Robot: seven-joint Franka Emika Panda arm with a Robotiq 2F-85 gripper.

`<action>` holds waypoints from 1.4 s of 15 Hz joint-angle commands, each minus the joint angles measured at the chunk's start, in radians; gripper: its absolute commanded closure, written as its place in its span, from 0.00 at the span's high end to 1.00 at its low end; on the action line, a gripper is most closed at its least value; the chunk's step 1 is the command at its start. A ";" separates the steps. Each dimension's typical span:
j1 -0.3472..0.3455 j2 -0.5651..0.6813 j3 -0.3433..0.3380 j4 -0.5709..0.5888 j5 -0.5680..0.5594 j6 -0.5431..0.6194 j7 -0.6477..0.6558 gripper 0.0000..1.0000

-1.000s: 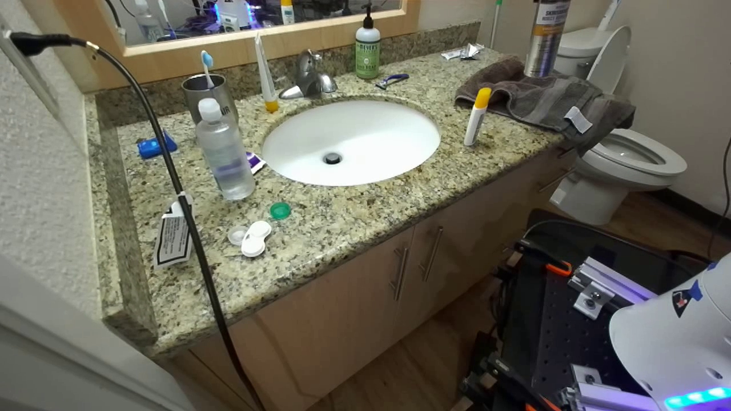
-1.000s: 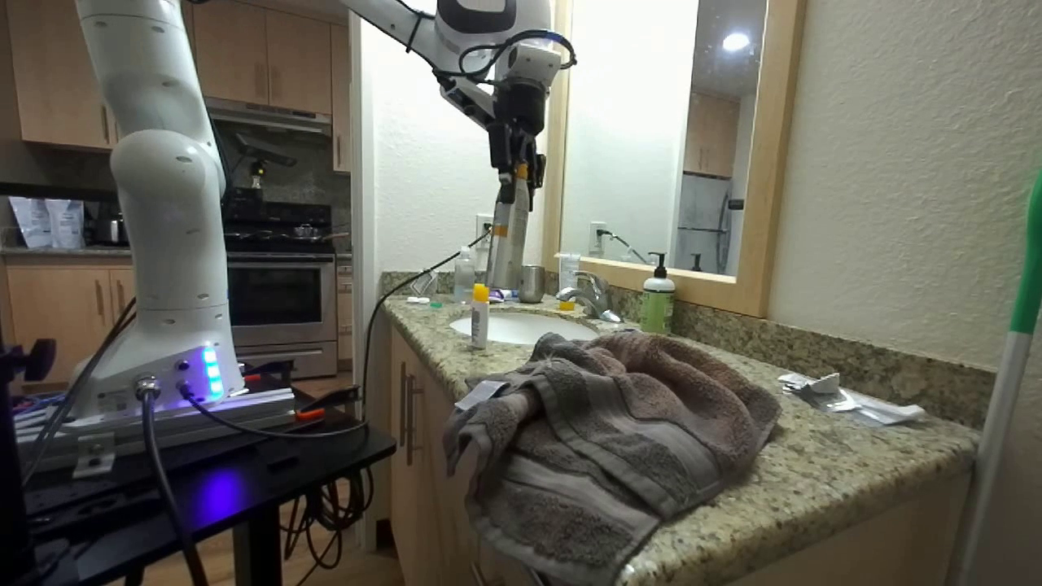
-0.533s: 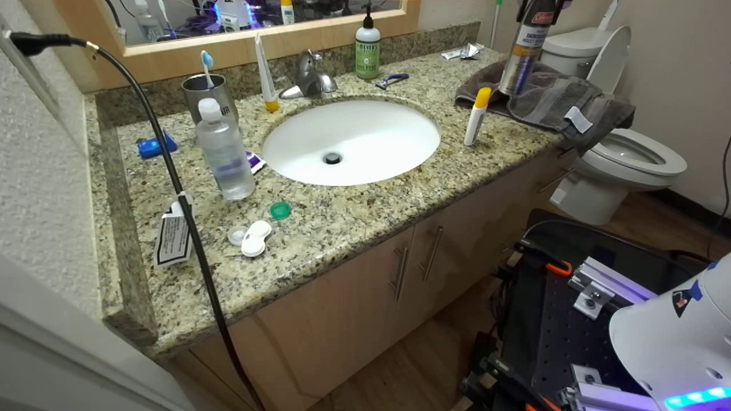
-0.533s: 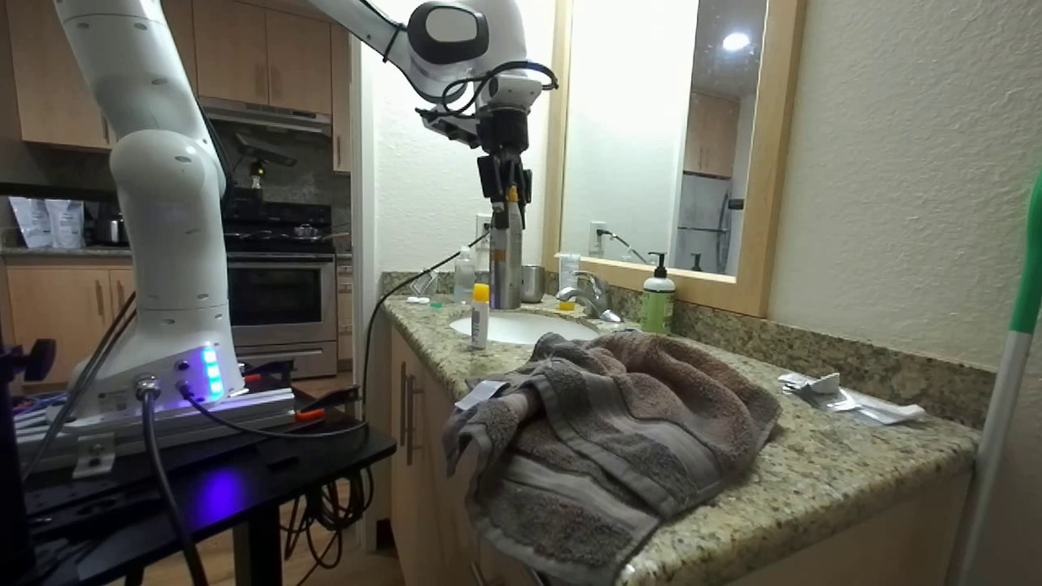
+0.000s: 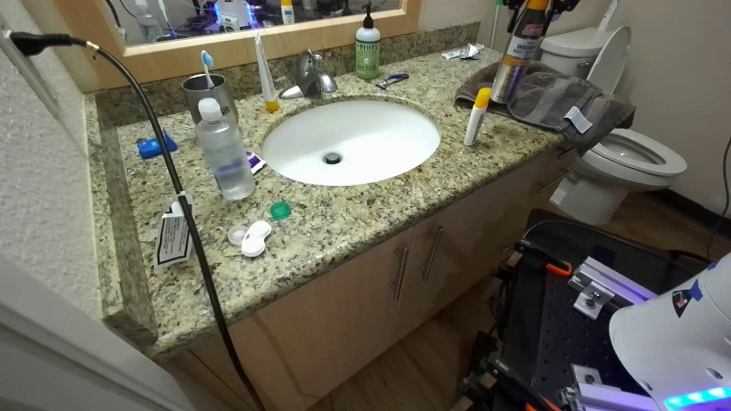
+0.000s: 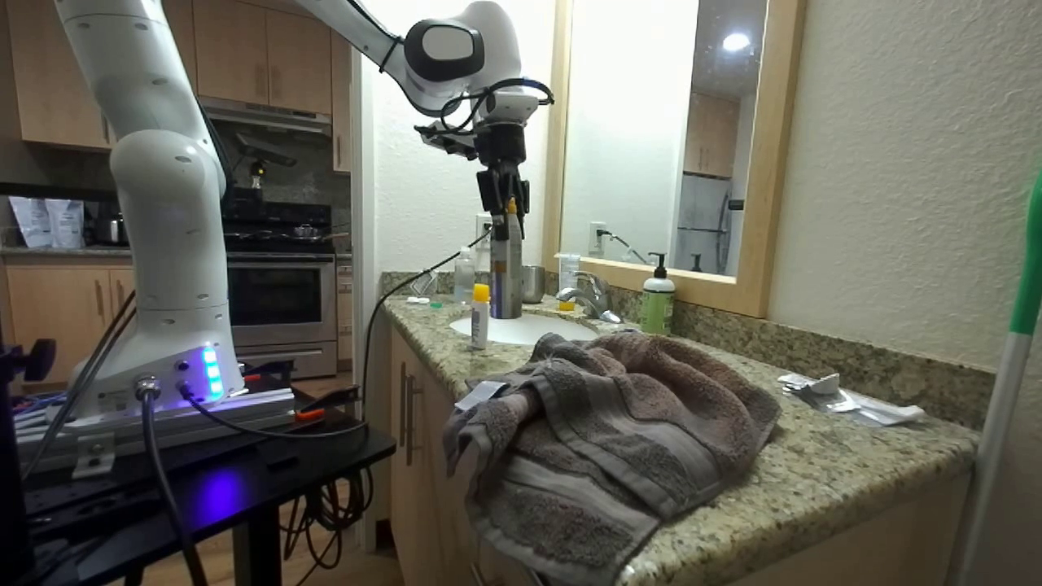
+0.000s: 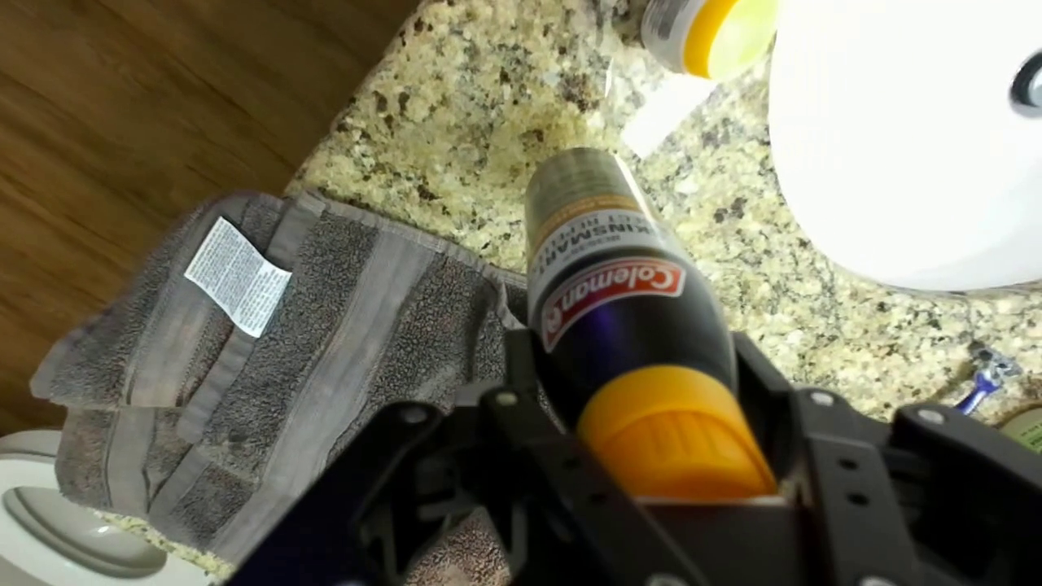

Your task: Pick up the bottle with the yellow lid from the back right side of the counter and set it down on the front right side of the counter

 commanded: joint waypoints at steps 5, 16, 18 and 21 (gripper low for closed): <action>-0.011 0.063 0.076 -0.014 -0.033 0.011 0.064 0.31; -0.011 0.170 0.045 0.041 0.016 0.016 0.116 0.31; -0.006 0.179 0.034 0.036 0.039 0.012 0.100 0.31; -0.002 0.190 0.027 0.034 0.064 0.010 0.082 0.31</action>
